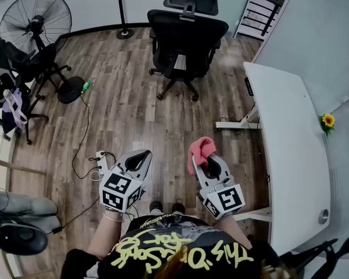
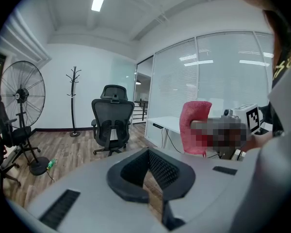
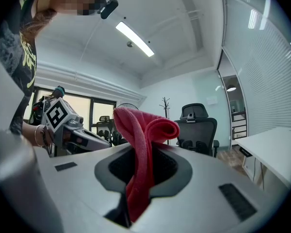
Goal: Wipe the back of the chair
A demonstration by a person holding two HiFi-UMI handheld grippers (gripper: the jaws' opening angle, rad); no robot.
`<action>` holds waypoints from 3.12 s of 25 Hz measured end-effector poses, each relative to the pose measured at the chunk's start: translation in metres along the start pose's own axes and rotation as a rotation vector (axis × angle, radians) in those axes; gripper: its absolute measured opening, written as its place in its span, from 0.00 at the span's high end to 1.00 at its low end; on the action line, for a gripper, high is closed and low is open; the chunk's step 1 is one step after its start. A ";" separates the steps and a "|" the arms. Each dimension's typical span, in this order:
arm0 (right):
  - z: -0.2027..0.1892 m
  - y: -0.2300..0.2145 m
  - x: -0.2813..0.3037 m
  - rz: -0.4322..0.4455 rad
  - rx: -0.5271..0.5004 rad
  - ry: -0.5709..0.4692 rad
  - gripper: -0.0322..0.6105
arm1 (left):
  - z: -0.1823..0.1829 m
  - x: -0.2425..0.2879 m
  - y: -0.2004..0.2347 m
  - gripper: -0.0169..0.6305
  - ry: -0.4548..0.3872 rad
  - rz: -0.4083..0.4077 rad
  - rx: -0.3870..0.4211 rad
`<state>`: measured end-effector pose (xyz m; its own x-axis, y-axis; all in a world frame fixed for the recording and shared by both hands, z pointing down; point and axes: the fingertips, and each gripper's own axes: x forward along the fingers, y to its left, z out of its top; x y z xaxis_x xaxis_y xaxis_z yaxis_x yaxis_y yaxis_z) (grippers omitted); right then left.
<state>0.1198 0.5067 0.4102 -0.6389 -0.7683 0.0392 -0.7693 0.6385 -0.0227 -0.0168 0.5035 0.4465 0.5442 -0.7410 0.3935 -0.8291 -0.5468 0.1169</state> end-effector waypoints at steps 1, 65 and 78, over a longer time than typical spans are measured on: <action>0.000 0.002 0.001 -0.004 -0.003 0.000 0.85 | 0.000 -0.002 0.001 0.99 -0.002 -0.003 0.000; 0.008 -0.217 0.209 0.073 0.043 -0.024 0.85 | 0.126 0.235 0.132 0.99 -0.045 0.049 -0.014; 0.012 -0.225 0.216 0.064 0.038 -0.035 0.85 | 0.135 0.245 0.137 0.98 -0.045 0.036 0.005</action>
<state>0.1543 0.1964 0.4113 -0.6861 -0.7275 0.0016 -0.7262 0.6847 -0.0614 0.0199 0.1943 0.4359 0.5192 -0.7769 0.3562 -0.8477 -0.5213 0.0986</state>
